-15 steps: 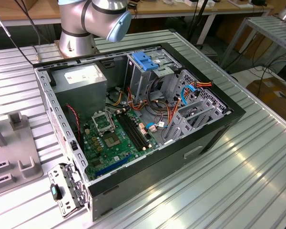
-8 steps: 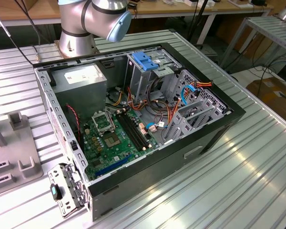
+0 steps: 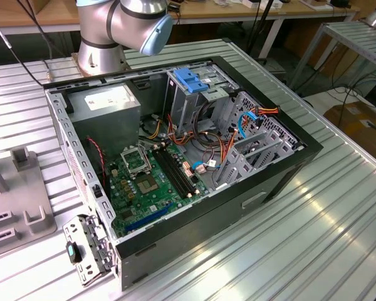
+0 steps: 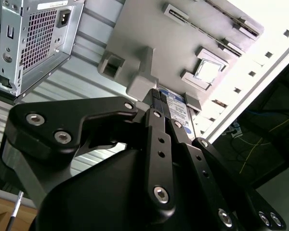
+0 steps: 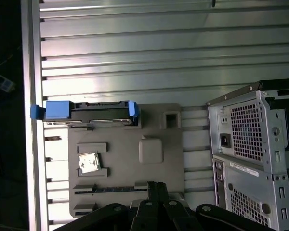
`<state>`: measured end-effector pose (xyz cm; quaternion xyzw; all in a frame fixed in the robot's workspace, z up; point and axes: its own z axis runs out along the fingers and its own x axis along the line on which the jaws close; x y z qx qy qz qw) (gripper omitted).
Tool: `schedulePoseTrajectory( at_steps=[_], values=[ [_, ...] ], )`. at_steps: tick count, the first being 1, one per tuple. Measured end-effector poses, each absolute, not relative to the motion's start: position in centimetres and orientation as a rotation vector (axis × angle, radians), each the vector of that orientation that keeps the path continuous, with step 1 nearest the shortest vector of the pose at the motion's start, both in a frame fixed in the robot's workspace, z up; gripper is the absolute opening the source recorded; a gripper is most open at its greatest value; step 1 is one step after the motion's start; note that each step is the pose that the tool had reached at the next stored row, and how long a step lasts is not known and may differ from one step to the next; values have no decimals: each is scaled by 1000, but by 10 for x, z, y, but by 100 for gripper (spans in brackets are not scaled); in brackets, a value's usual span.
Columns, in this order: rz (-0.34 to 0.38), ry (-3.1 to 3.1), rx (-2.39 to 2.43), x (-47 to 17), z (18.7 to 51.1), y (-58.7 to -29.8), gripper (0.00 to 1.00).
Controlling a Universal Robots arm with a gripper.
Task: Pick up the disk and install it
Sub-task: 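Reach for the disk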
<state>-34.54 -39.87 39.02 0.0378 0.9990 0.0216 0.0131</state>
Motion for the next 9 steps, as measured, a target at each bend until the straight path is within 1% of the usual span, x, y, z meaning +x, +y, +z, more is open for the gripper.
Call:
schedulePoseTrajectory(
  at_steps=[9],
  values=[
    [67, 3112, 118, -347, 390, -399, 11]
  ],
)
